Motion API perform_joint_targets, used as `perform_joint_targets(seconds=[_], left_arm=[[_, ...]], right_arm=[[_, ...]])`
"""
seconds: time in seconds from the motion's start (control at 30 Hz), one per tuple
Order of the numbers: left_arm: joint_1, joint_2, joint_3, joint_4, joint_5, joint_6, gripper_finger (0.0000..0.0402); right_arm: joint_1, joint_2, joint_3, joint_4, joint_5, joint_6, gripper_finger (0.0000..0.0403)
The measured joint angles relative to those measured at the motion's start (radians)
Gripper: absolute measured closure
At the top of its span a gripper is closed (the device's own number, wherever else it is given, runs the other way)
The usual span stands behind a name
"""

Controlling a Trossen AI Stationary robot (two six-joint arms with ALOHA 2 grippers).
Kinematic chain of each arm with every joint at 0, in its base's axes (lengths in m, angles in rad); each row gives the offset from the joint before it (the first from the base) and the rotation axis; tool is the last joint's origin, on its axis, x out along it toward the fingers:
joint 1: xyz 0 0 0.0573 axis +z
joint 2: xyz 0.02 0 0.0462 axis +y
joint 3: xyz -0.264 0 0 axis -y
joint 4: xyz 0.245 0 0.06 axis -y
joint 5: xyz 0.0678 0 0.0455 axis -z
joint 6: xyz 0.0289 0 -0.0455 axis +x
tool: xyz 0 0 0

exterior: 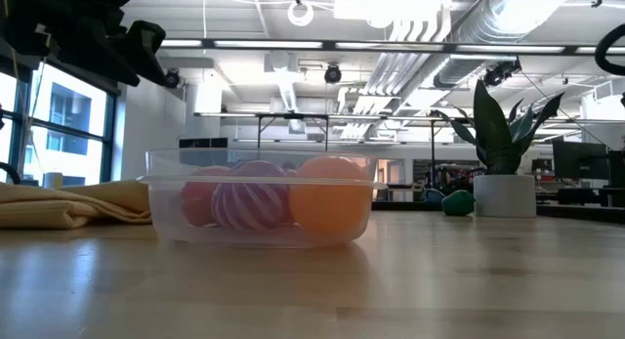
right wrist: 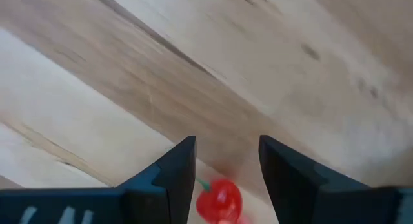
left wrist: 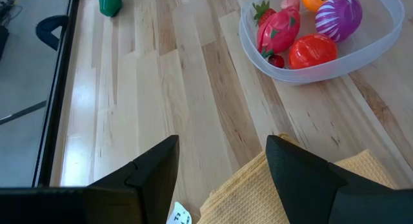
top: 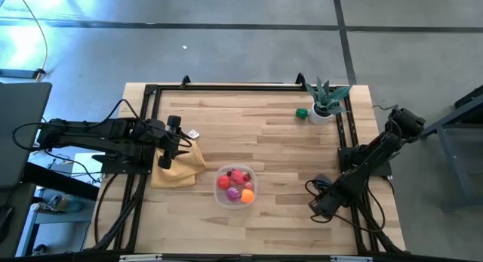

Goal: Pick and placing Produce into tupperware
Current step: Put the red cherry into the transparent bin

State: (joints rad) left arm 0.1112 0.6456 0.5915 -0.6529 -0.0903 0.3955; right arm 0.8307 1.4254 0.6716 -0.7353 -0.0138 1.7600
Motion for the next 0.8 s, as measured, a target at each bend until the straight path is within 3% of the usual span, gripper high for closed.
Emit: perform_joint_targets(seconds=[0.47,0.63,0.8], left_arm=[[0.0,0.0,0.0,0.0,0.0,0.0,0.0181],[0.0,0.0,0.0,0.0,0.0,0.0,0.0181],[0.0,0.0,0.0,0.0,0.0,0.0,0.0181]], right_arm=[[-0.014,0.0,0.006,-0.014,0.051,-0.191,0.0242],[-0.011,0.0,0.097,-0.063,0.141,-0.266,0.0242],[0.01,0.0,0.216,-0.182,0.155,-0.247,0.0242]])
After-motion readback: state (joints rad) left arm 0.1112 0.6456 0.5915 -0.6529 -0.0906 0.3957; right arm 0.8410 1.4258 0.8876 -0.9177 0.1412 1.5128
